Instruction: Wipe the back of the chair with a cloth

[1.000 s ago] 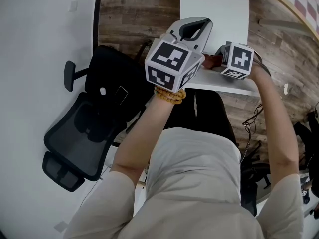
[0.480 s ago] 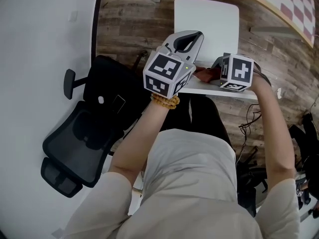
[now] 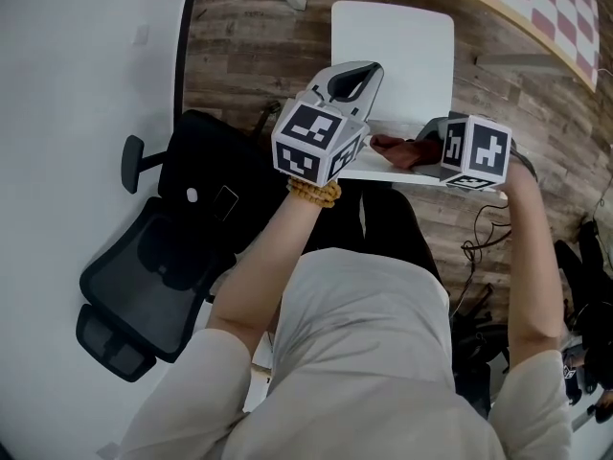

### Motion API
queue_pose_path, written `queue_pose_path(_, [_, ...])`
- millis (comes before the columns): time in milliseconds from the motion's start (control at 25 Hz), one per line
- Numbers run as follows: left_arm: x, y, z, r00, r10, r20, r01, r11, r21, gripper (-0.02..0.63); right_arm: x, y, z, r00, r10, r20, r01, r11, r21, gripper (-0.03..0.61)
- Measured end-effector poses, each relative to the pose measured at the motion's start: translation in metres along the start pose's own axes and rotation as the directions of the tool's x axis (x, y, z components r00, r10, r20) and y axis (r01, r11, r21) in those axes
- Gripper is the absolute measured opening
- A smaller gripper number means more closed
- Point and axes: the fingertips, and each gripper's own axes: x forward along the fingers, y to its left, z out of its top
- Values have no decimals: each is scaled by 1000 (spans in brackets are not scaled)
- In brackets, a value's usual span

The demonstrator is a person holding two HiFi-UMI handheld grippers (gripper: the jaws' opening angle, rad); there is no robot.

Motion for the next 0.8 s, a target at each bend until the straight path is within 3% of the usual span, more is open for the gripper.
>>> queue_pose_path(360, [-4,-3,1,1000,-1,7,1,1000,-1,18,23,-18,-12,999,-13,-30,14,1000,11,86])
queue_pose_path(800, [-6,1,4,1000,10,30,-9,1000,-19,18,63,-60,-46,992,-85,-92,88,996,31,86])
